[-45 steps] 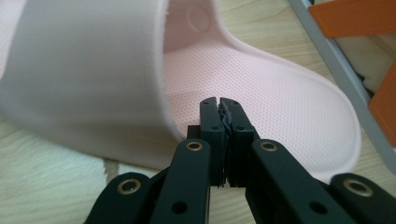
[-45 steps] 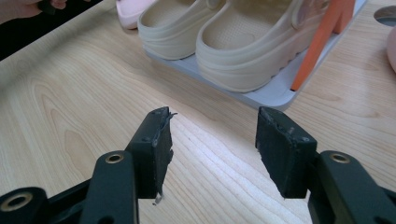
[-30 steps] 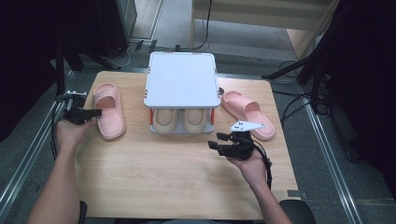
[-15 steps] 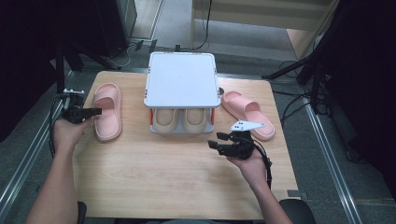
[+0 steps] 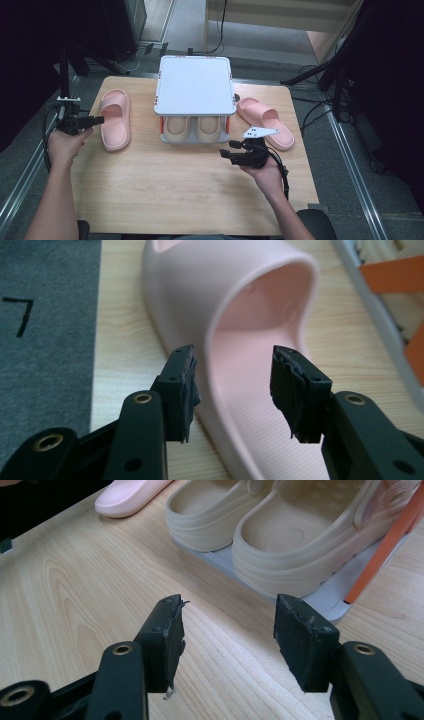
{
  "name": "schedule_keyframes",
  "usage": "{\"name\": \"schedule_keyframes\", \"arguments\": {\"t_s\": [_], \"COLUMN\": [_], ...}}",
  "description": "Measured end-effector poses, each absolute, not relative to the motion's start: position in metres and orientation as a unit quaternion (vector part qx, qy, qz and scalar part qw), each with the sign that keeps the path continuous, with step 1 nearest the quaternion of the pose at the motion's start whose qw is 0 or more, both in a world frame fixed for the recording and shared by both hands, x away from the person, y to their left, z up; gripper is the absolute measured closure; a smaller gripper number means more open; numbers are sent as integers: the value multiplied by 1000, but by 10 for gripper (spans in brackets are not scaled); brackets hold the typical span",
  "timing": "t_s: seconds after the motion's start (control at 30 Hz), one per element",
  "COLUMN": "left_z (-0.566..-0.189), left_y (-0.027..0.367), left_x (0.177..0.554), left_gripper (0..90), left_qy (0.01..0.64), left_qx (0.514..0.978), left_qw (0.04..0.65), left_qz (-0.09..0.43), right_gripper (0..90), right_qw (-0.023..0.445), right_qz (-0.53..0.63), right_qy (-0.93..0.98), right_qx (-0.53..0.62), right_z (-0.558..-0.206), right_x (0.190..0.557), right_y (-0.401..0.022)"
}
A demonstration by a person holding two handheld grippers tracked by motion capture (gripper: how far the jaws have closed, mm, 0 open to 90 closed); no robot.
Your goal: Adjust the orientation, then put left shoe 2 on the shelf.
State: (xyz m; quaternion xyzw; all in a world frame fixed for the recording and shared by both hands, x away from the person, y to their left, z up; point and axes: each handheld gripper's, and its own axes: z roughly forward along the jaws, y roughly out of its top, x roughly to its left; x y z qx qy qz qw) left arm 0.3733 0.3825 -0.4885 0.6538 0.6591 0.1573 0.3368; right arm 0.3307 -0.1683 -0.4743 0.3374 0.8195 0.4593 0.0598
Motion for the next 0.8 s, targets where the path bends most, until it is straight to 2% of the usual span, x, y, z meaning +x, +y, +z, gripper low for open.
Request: {"name": "schedule_keyframes", "arguments": {"t_s": [0.3, 0.8], "left_z": [-495, -511], "left_y": [385, 387], "left_x": [380, 406], "left_gripper": [436, 439], "left_qy": [661, 665], "left_qx": [655, 653], "left_qw": [332, 326], "left_qz": [155, 158], "right_gripper": [465, 467], "right_qw": [65, 80], "right_qz": [456, 457], "right_qy": [820, 809], "right_qx": [339, 361], "right_z": [-475, -476], "right_x": [328, 313], "right_y": [-170, -187]}}
